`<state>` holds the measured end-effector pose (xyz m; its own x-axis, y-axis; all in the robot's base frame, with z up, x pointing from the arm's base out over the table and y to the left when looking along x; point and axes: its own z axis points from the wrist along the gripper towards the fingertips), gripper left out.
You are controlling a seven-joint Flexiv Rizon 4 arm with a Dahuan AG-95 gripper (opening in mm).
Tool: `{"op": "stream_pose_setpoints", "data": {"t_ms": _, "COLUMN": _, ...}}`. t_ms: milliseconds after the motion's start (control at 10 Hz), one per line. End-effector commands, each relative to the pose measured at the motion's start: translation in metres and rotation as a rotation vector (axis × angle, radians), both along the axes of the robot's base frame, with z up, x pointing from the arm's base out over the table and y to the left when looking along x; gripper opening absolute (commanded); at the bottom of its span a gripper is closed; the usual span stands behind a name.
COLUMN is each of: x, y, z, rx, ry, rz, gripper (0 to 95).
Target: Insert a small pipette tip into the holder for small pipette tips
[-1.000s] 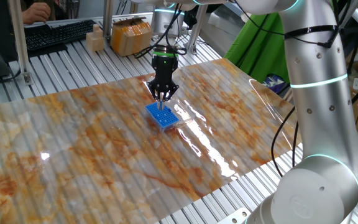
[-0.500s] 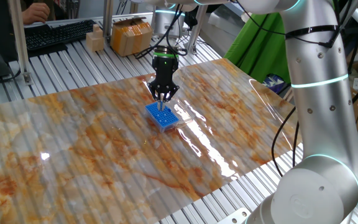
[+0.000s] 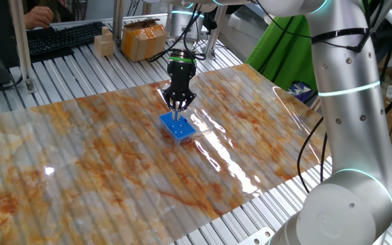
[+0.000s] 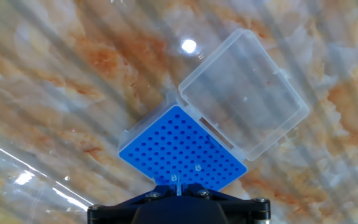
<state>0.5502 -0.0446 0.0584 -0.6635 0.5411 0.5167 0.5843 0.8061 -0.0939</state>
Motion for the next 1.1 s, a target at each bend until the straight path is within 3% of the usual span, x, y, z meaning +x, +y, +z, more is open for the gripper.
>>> {"op": "stream_pose_setpoints", "data": {"t_ms": 100, "x": -0.0005, "y": -0.0002, "z": -0.0001, "rx": 0.001, "ry": -0.003, "rz": 0.004, "gripper": 0.0}}
{"op": "stream_pose_setpoints", "data": {"t_ms": 500, "x": -0.0005, "y": -0.0002, "z": -0.0001, "rx": 0.009, "ry": -0.002, "rz": -0.012, "gripper": 0.0}}
{"op": "stream_pose_setpoints", "data": {"t_ms": 1000, "x": -0.0005, "y": -0.0002, "z": -0.0001, "rx": 0.042, "ry": 0.005, "rz": -0.028, "gripper": 0.0}}
{"op": "stream_pose_setpoints", "data": {"t_ms": 1100, "x": -0.0005, "y": -0.0002, "z": -0.0001, "rx": 0.062, "ry": 0.008, "rz": -0.037, "gripper": 0.0}}
